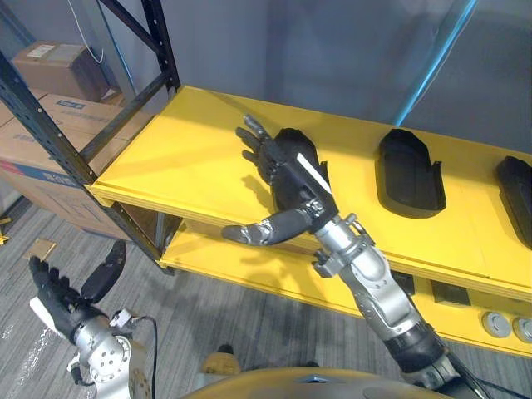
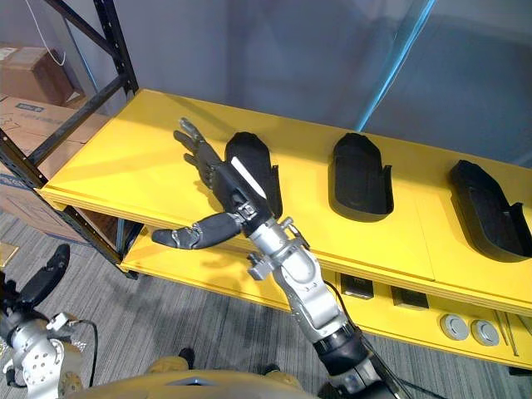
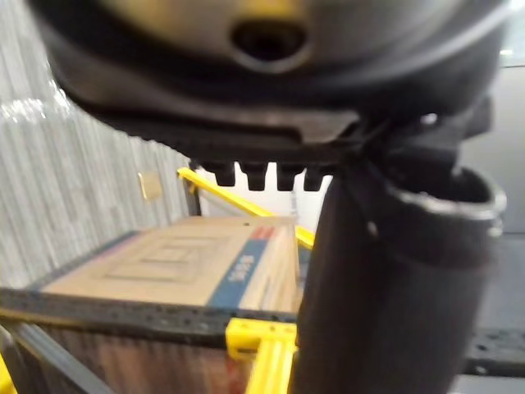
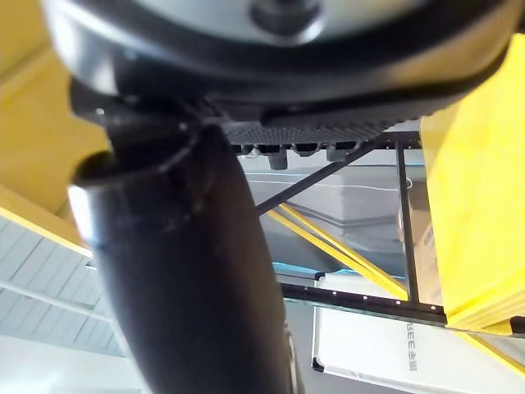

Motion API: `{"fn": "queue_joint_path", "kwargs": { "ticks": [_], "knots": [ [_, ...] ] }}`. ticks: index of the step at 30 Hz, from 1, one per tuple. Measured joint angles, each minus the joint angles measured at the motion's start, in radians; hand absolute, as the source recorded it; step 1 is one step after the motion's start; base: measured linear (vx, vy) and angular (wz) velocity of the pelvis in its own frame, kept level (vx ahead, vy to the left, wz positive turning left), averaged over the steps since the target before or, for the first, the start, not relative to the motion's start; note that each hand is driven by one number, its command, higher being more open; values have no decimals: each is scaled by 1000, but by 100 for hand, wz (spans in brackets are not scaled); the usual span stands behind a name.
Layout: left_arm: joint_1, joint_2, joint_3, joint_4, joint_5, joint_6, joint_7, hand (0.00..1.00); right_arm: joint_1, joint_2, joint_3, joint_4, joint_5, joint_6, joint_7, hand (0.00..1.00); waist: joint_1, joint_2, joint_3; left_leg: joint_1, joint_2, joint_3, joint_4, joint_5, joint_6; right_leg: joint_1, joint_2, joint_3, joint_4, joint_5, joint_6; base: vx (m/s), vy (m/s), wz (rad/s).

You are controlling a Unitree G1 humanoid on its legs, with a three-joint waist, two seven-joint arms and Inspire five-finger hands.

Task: Walk over and take three plastic housings, then place them on the shelf

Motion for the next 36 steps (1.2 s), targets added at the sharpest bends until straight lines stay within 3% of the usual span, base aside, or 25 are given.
{"fn": "queue_joint_path", "kwargs": {
  "ticks": [7,14,19,25,29,32,36],
  "knots": [
    [1,-1,-80,297,-29,34,-199,100,-129,132,27,185,-2,44,-179,100,23,1,0,0,-1,-2,2,-6,-2,-2,-3,-2,14,-13,-10,-41,-2,1],
    [3,-2,-218,401,-54,48,-334,100,-182,154,28,234,-279,51,-262,100,19,13,7,-36,8,-9,39,-8,-9,-23,5,-2,23,-22,-25,-28,-7,1],
    [13,2,-209,405,-90,47,-356,100,-126,-46,-40,-72,-435,30,-147,100,1,23,12,-39,6,3,63,-15,-7,-22,-1,6,24,-14,-13,20,15,-4],
    [28,39,-172,497,-135,29,-386,100,-91,-347,-277,-294,-429,-96,-19,100,-35,13,9,-36,19,55,84,-58,-7,-33,-1,51,24,-11,-7,3,18,-22],
    [38,50,-172,520,-147,26,-394,100,-3,-506,-378,-400,-386,-146,67,100,-49,2,4,-34,23,71,89,-68,-7,-38,0,63,24,-12,-3,15,5,-11],
    [38,56,-172,531,-174,16,-401,100,42,-583,-393,-427,-305,-145,167,100,-63,-12,-1,-32,23,75,89,-69,-12,-37,0,65,24,-12,-2,12,5,-3],
    [40,72,-172,543,-176,7,-416,100,104,-589,-397,-422,-259,-79,260,100,-62,-29,-2,-19,22,89,80,-75,-6,-37,-2,78,29,-15,4,3,7,-7]
  ]
}}
